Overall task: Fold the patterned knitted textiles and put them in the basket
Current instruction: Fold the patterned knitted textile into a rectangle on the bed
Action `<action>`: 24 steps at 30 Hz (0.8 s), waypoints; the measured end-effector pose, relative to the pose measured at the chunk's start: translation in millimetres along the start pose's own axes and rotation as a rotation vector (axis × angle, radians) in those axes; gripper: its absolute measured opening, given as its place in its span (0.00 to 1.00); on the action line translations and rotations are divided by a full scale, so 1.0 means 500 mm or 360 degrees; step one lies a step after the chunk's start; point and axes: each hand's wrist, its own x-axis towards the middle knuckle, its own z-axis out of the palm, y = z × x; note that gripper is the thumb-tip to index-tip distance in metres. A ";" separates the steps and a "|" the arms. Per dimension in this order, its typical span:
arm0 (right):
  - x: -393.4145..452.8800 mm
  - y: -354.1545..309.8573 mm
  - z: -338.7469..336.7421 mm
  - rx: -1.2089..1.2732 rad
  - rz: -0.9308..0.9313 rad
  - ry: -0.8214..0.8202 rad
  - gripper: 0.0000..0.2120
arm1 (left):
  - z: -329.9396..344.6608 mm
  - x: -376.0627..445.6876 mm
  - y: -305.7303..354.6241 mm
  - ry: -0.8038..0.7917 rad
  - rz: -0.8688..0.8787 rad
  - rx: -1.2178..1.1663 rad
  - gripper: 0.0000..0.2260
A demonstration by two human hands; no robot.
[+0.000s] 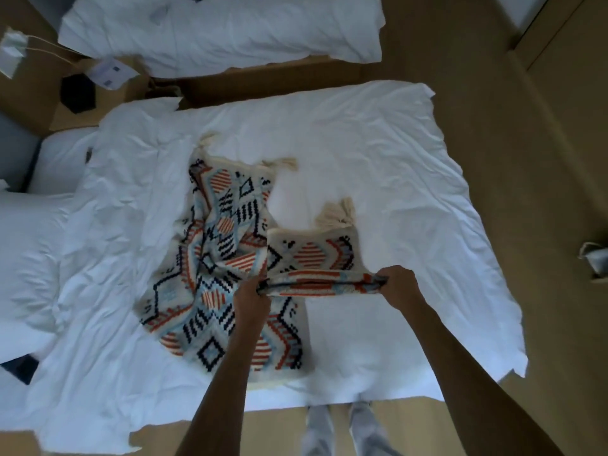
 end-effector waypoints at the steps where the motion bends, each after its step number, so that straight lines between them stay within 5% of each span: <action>1: -0.013 0.008 0.016 -0.0048 0.0026 -0.0060 0.11 | 0.008 -0.012 -0.020 -0.0048 -0.0008 0.0050 0.17; 5: -0.065 0.040 0.071 -0.0317 0.0086 -0.0301 0.16 | 0.032 -0.067 -0.077 -0.0252 -0.0060 0.0227 0.06; 15: -0.204 0.124 0.179 -0.0471 0.0253 -0.0768 0.27 | 0.078 -0.241 -0.182 -0.0724 -0.0191 0.0587 0.07; 17: -0.209 0.145 0.197 -0.0445 0.0227 -0.0624 0.21 | 0.093 -0.259 -0.207 -0.0682 -0.0217 0.0431 0.09; 19: -0.196 0.163 0.221 -0.0139 0.0254 -0.0173 0.11 | 0.109 -0.262 -0.222 -0.0481 -0.0227 0.0133 0.07; 21: -0.182 0.164 0.236 0.0190 0.0223 0.0258 0.17 | 0.123 -0.257 -0.219 -0.0307 -0.0181 -0.0113 0.17; 24: -0.156 0.156 0.256 0.0314 0.0287 0.0241 0.31 | 0.158 -0.235 -0.217 -0.0229 0.0037 -0.0241 0.33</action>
